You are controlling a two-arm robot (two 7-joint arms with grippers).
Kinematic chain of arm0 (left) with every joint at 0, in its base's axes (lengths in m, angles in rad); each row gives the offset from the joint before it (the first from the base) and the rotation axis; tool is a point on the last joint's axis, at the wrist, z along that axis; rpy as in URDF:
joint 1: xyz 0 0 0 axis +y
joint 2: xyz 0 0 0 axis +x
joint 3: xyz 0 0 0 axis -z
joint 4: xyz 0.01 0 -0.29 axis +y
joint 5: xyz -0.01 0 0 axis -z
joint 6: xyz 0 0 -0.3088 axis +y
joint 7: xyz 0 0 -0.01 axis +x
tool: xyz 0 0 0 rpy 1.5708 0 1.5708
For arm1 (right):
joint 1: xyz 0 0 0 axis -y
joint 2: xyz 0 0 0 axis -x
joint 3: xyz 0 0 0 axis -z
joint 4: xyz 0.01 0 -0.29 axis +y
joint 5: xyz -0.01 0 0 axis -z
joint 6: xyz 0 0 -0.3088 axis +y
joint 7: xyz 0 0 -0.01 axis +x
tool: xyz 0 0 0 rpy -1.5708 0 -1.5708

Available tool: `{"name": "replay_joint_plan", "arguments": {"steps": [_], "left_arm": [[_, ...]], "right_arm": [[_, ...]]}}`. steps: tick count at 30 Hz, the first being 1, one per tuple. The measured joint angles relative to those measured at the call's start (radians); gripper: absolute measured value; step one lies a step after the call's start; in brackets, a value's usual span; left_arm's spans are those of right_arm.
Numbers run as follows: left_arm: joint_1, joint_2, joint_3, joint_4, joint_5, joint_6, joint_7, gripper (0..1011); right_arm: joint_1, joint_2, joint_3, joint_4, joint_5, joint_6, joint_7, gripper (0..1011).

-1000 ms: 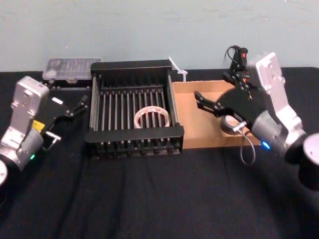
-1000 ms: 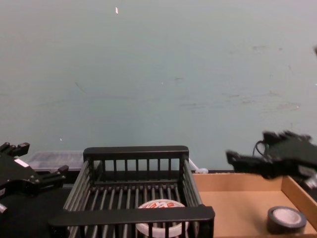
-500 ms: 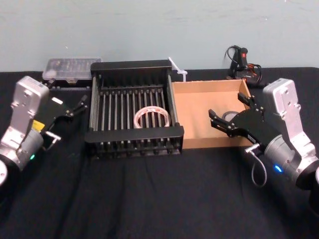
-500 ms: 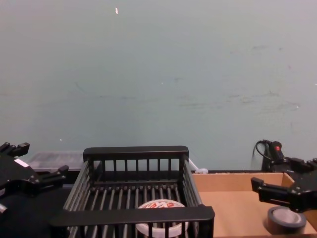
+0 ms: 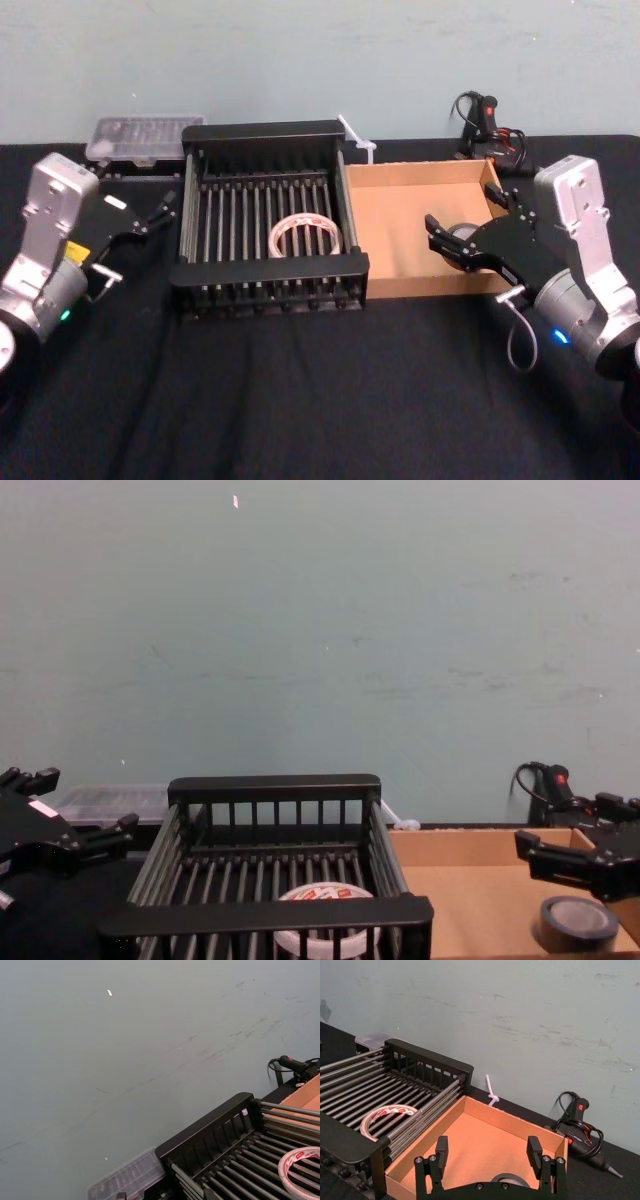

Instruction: Pick up the white tape and place it into the black box , Pick up the silver tape and place it into the brown box.

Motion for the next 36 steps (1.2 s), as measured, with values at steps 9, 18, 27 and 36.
{"name": "replay_joint_plan", "arguments": {"steps": [9, 18, 27, 36], "left_arm": [[0.0, 0.0, 0.0, 0.0, 0.0, 0.0, 0.0, 1001], [0.0, 0.0, 0.0, 0.0, 0.0, 0.0, 0.0, 1001], [0.0, 0.0, 0.0, 0.0, 0.0, 0.0, 0.0, 1001], [0.0, 0.0, 0.0, 0.0, 0.0, 0.0, 0.0, 1001]], "right_arm": [[0.001, 0.001, -0.003, 0.001, 0.001, 0.0, 0.002, 1002], [0.002, 0.002, -0.004, 0.002, 0.002, 0.001, 0.003, 1002], [0.002, 0.002, -0.005, 0.002, 0.003, 0.001, 0.004, 1002], [0.002, 0.002, -0.005, 0.002, 0.004, 0.001, 0.004, 1002]]}}
